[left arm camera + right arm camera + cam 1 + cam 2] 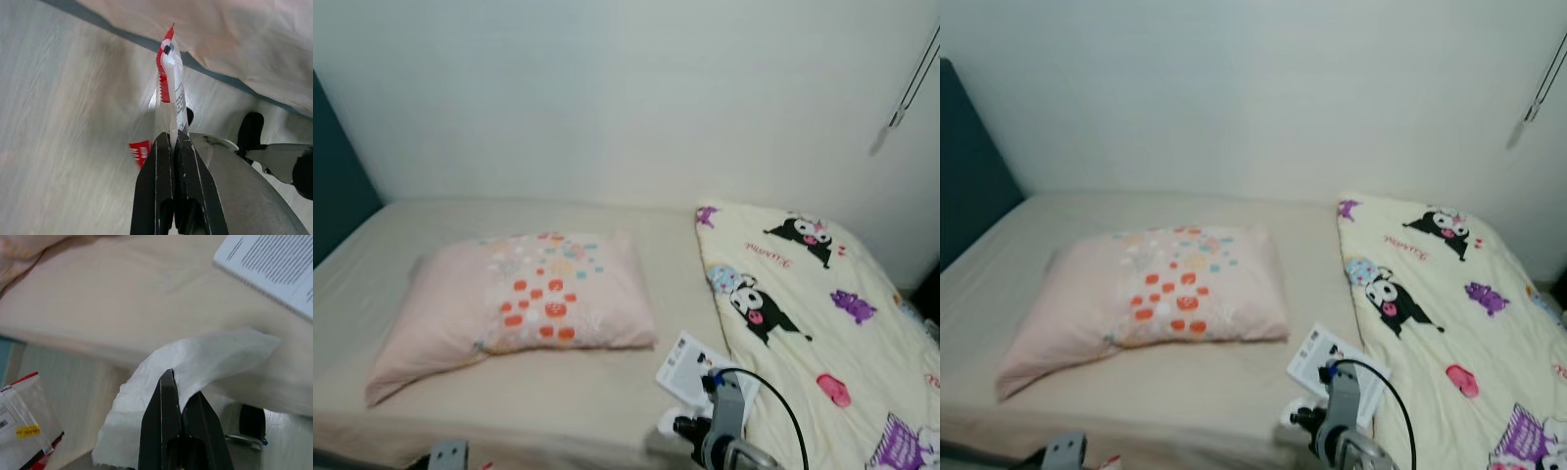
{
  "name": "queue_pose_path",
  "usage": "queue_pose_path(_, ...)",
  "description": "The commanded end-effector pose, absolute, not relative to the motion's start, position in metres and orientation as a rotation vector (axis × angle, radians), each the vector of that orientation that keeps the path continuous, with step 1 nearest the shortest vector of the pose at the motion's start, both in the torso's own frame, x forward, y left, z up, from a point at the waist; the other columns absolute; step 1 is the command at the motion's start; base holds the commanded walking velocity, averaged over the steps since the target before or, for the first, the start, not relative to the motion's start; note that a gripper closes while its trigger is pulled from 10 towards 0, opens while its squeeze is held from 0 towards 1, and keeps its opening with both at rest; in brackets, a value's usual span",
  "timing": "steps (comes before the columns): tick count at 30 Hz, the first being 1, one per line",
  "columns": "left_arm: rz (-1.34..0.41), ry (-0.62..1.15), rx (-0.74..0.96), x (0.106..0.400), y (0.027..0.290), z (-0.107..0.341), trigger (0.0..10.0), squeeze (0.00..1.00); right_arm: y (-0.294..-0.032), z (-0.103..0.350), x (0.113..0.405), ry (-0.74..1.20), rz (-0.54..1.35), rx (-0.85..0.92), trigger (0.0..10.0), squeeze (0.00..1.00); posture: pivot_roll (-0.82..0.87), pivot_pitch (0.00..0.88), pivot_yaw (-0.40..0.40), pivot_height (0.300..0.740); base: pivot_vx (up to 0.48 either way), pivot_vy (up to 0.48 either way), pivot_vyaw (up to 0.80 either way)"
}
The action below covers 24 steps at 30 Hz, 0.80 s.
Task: Clean up the room
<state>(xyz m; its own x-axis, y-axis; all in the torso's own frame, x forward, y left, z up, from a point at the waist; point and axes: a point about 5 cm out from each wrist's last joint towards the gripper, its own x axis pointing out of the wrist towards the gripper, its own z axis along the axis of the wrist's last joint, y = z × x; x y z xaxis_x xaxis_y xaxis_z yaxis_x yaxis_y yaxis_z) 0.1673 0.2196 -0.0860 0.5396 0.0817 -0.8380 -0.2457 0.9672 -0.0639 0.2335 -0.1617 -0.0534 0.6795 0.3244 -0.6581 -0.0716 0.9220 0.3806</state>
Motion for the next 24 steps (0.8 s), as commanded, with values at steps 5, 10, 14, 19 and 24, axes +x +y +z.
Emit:
queue_pose_path(5, 0.191, 0.99, -0.165, 0.1657, 0.217, -0.0873, 10.0, 0.0, -0.1619, -0.0559, 0.2301, 0.807, 0.215, 0.357, 10.0, 0.0, -0.04, 0.0, -0.051, 0.733, -0.376, 0.0, 0.76)
queue_pose_path(10, 0.18, 0.981, -0.143, 0.168, 0.2168, -0.0863, 10.0, 0.0, -0.1624, -0.0558, 0.2301, 0.806, 0.213, 0.355, 10.0, 0.0, -0.04, 0.0, -0.051, 0.733, 0.0, 0.0, 0.76)
queue_pose_path(14, 0.177, 0.961, -0.143, 0.1706, 0.217, -0.0848, 10.0, 0.0, -0.1614, -0.0551, 0.2311, 0.807, 0.239, 0.316, 10.0, 0.0, -0.04, 0.0, -0.048, 0.733, 0.0, 0.0, 0.75)
queue_pose_path(19, 0.15, 0.984, -0.063, 0.1695, 0.2198, -0.0849, 10.0, 0.0, -0.1592, -0.0544, 0.2322, 0.802, 0.247, 0.316, 10.0, 0.0, -0.04, 0.0, -0.045, 0.733, 0.471, 0.0, 0.75)
queue_pose_path(24, 0.164, 0.98, -0.08, 0.169, 0.2202, -0.085, 10.0, 0.0, -0.1576, -0.0545, 0.2321, 0.798, 0.247, 0.326, 10.0, 0.0, -0.04, 0.0, -0.039, 0.733, 0.187, 0.0, 0.74)
